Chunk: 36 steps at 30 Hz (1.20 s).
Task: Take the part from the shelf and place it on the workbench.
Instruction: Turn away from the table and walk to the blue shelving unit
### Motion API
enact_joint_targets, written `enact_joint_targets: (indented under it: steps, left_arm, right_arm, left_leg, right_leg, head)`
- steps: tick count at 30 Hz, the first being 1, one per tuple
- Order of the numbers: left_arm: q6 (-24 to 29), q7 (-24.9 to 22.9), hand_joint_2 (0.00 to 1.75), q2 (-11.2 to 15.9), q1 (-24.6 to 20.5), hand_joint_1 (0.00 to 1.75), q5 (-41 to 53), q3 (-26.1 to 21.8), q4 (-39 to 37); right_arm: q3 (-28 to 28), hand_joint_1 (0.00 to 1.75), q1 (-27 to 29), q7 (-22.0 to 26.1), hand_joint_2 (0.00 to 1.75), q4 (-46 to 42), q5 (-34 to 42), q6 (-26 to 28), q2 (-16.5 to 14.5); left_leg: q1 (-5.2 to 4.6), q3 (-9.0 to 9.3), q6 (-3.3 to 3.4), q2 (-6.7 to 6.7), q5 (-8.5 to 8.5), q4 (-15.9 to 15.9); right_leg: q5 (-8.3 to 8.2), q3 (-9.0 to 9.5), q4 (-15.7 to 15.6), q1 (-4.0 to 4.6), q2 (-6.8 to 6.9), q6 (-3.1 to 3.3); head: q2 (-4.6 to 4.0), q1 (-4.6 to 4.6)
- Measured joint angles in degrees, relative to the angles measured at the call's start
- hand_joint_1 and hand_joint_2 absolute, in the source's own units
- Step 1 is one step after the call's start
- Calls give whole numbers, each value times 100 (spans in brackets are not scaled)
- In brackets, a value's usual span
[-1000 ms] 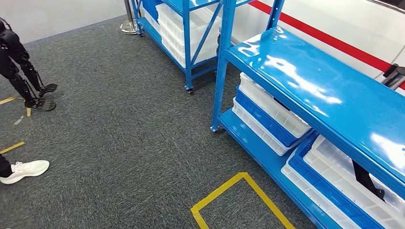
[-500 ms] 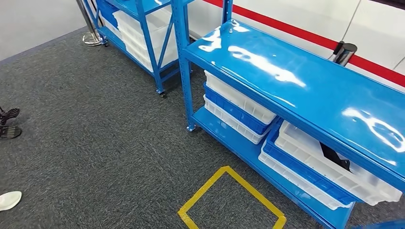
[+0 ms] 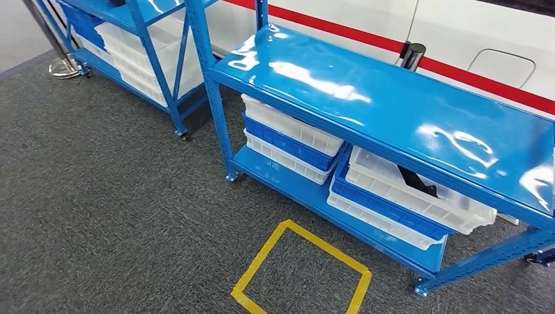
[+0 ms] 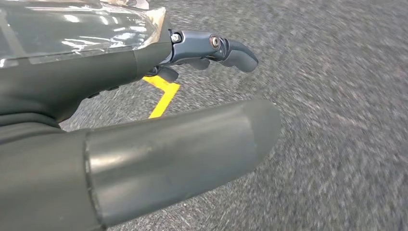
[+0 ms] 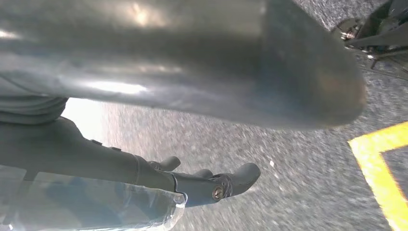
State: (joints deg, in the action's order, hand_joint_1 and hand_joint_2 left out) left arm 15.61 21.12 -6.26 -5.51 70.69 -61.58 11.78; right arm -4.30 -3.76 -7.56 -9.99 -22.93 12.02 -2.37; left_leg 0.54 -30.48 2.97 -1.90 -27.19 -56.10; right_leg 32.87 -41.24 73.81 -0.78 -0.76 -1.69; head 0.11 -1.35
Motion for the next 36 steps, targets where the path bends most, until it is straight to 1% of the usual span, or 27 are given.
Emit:
enact_joint_targets:
  steps: [1,2,3,4,5,6,8,9,11,13,14,15,16,17,18,20,21,22,24,26,28,30,31,32,34,35,36]
  left_arm:
    - [0,-2,0,-3,0,0,0,0,0]
    - [0,-3,0,-8,-1,0,0,1,0]
    - [0,-4,0,-13,-3,0,0,1,0]
    - [0,-6,0,-13,-4,0,0,1,0]
    - [0,-7,0,-10,-6,0,0,1,0]
    - [0,-8,0,-7,-10,0,1,2,0]
    - [0,-11,0,-3,-26,0,2,5,0]
    - [0,-12,0,-3,-36,0,5,8,0]
    - [-1,-13,0,-3,-43,0,11,14,-1]
    - [-3,-15,0,-4,-29,0,17,17,-2]
    - [-4,-18,0,-5,-18,0,19,17,-3]
    - [-4,-22,0,-5,-12,0,20,18,-4]
    - [-4,-28,0,-5,-8,0,20,17,-4]
    - [-4,-33,0,-5,-8,0,20,17,-4]
    - [-4,-37,0,-4,-8,0,20,17,-4]
    - [-4,-40,0,2,-9,0,22,19,-4]
    - [-4,-41,0,4,-10,0,26,19,-4]
    - [-4,-42,0,6,-12,0,30,20,-4]
    - [-3,-44,0,1,-19,0,37,22,-4]
    - [-1,-44,0,-8,-24,0,45,27,-4]
    - [0,-45,0,-8,-14,0,53,31,-3]
    - [0,-51,0,-5,-4,0,55,31,-4]
    - [0,-54,0,-8,-4,0,55,31,-4]
    - [0,-55,0,-13,-5,0,56,32,-4]
    - [0,-55,0,-21,-14,0,57,36,-4]
    - [0,-55,0,-20,-19,0,58,39,-4]
    - [0,-55,0,-14,-25,0,59,43,-4]
  right_arm:
    - [1,0,8,0,0,0,2,0,4]
    - [1,0,15,0,0,0,3,0,10]
    - [2,0,18,0,0,0,2,0,18]
    - [2,0,11,0,0,0,-2,0,20]
    - [3,0,3,0,0,0,-5,0,20]
    - [3,0,-2,0,0,0,-9,0,19]
    - [5,0,-1,-2,0,0,-7,0,18]
    - [7,0,2,-4,0,0,-1,0,19]
    - [14,0,-1,-15,0,0,12,0,22]
    - [25,0,-8,-24,0,0,20,0,21]
    - [31,0,-7,-24,0,0,24,0,19]
    - [37,0,-2,-25,0,0,27,0,17]
    - [41,0,5,-27,0,0,30,0,17]
    - [44,0,12,-28,0,0,32,0,19]
    - [46,0,15,-30,0,0,33,0,19]
    - [49,0,6,-31,0,0,33,0,10]
    - [49,0,-1,-33,0,0,33,0,4]
    - [50,0,-5,-37,0,0,32,0,-2]
    - [52,0,3,-46,0,1,27,0,-5]
    - [57,0,9,-54,0,2,20,0,-6]
    - [63,0,-9,-47,0,2,5,0,-10]
    - [68,0,-12,-19,0,2,-23,0,-11]
    - [69,0,-2,-3,0,2,-37,1,-8]
    - [69,0,8,9,0,2,-47,1,-1]
    - [69,0,18,23,0,2,-55,2,10]
    - [69,0,15,28,0,2,-56,2,11]
    - [69,0,11,32,0,2,-56,2,5]
  left_leg:
    - [0,-2,-4,-79,-2,-2]
    - [3,2,-13,-151,-6,-5]
    - [0,12,-31,-217,-15,-12]
    - [-13,22,-59,-274,-31,-22]
    - [-27,39,-96,-328,-50,-31]
    - [-41,60,-134,-378,-67,-39]
    - [-37,107,-207,-478,-89,-32]
    - [-18,118,-246,-454,-115,-49]
    - [20,22,-312,-191,-339,-313]
    - [38,-306,-344,117,-766,-1044]
    - [39,-496,-349,173,-933,-1440]
    - [40,-629,-348,193,-992,-1697]
    - [41,-663,-340,201,-926,-1738]
    - [43,-581,-325,218,-747,-1534]
    - [48,-405,-303,288,-503,-1144]
    - [60,-61,-256,574,-167,-383]
    - [57,27,-237,677,-105,-178]
    - [43,47,-218,711,-108,-117]
    - [21,55,-153,565,-65,-64]
    - [29,76,-64,409,-6,24]
    - [29,73,-23,252,19,60]
    - [24,54,-21,110,21,56]
    - [27,50,-25,58,21,53]
    - [33,49,-34,23,21,48]
    - [46,50,-81,-15,7,15]
    - [40,48,-121,-23,-12,-9]
    - [25,46,-151,-26,-43,-39]
  right_leg:
    - [-36,64,-57,-9,23,-47]
    - [-145,251,-352,-21,69,-104]
    - [-288,525,-810,-36,178,-157]
    - [-410,763,-1227,-36,318,-176]
    - [-495,934,-1528,-34,419,-161]
    - [-533,1008,-1681,-25,480,-124]
    - [-546,990,-1698,-8,387,-27]
    - [-556,993,-1702,-29,327,13]
    - [-591,1017,-1713,-77,210,99]
    - [-617,1008,-1712,-74,86,157]
    - [-624,997,-1711,-58,14,172]
    - [-627,992,-1709,-45,-63,176]
    - [-629,994,-1707,-36,-141,179]
    - [-630,1003,-1706,-33,-220,178]
    - [-631,1016,-1704,-32,-300,176]
    - [-639,1016,-1695,-17,-446,156]
    - [-650,995,-1690,-14,-509,132]
    - [-666,964,-1692,-15,-572,95]
    - [-695,888,-1695,-23,-639,19]
    - [-578,744,-1486,-5,-394,5]
    - [-250,420,-834,0,-76,35]
    - [18,104,-142,-27,2,1]
    - [32,87,-48,-45,13,-49]
    - [-48,205,-210,-65,26,-115]
    - [-326,698,-1048,-113,89,-229]
    - [-437,901,-1418,-114,118,-237]
    - [-503,1034,-1650,-131,139,-213]
  head:
    - [0,-1]
    - [0,-1]
    - [0,-2]
    - [0,-3]
    - [0,2]
    - [0,7]
    - [0,16]
    - [0,17]
    - [0,21]
    - [0,28]
    - [0,29]
    - [0,29]
    - [0,28]
    - [0,28]
    - [0,28]
    - [0,25]
    - [0,24]
    - [0,23]
    - [0,23]
    - [0,15]
    - [0,3]
    - [0,-2]
    - [0,-2]
    - [0,-3]
    - [0,-5]
    - [0,-8]
    - [0,-5]
